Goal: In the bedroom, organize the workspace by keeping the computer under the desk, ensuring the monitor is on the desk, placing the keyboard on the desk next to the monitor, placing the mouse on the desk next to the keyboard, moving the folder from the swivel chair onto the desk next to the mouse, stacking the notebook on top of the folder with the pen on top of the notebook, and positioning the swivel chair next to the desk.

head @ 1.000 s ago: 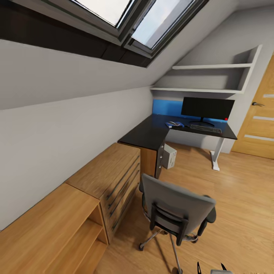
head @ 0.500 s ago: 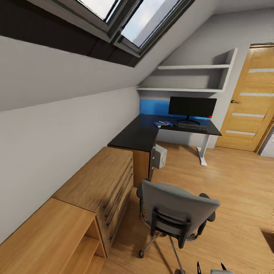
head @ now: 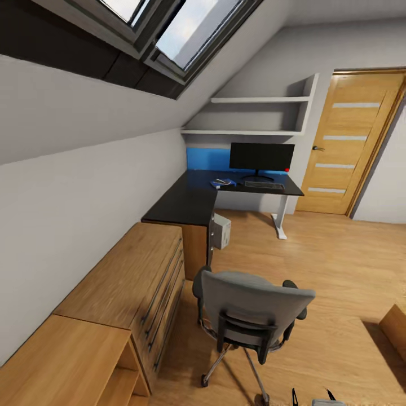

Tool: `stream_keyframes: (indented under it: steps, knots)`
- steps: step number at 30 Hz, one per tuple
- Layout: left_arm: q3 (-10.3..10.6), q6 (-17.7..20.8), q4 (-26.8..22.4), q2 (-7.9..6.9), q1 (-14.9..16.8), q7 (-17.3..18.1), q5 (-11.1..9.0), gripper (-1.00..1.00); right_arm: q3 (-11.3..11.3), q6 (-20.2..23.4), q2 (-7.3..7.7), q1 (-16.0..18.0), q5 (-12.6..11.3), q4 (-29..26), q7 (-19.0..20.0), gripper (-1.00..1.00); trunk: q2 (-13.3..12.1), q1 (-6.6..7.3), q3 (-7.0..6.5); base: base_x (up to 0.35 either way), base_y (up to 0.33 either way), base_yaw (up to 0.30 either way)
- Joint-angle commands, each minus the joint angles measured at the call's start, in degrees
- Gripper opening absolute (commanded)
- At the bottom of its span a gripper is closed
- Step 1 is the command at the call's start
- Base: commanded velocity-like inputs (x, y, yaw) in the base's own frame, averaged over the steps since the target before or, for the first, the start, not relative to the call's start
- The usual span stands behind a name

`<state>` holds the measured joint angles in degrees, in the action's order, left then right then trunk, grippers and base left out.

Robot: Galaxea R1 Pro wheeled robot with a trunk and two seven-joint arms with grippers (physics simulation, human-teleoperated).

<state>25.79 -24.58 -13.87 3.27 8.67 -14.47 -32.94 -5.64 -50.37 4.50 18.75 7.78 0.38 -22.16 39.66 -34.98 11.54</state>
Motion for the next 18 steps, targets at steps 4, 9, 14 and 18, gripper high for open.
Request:
stream_keyframes:
  steps: [4, 9, 14, 18]
  knots:
    - [0.49, -0.14, -0.02, -0.02, 0.04, -0.47, -0.19, 1.00, -0.42, 0.01, 0.00, 0.06, 0.30, 0.06, -0.60, 1.00, 0.07, -0.02, 0.09, 0.003, 0.005, -0.267]
    - [0.49, -0.13, -0.02, -0.02, 0.04, -0.47, -0.19, 1.00, -0.42, 0.01, 0.01, 0.06, 0.30, 0.06, -0.60, 1.00, 0.07, -0.02, 0.09, 0.001, 0.001, -0.267]
    - [0.49, -0.14, -0.02, -0.02, 0.04, -0.47, -0.19, 1.00, -0.42, 0.01, 0.02, 0.06, 0.30, 0.06, -0.60, 1.00, 0.07, -0.02, 0.09, 0.000, 0.000, -0.267]
    - [0.49, -0.14, -0.02, -0.02, 0.04, -0.47, -0.19, 1.00, -0.42, 0.01, 0.01, 0.06, 0.30, 0.06, -0.60, 1.00, 0.07, -0.02, 0.09, 0.000, 0.000, -0.267]
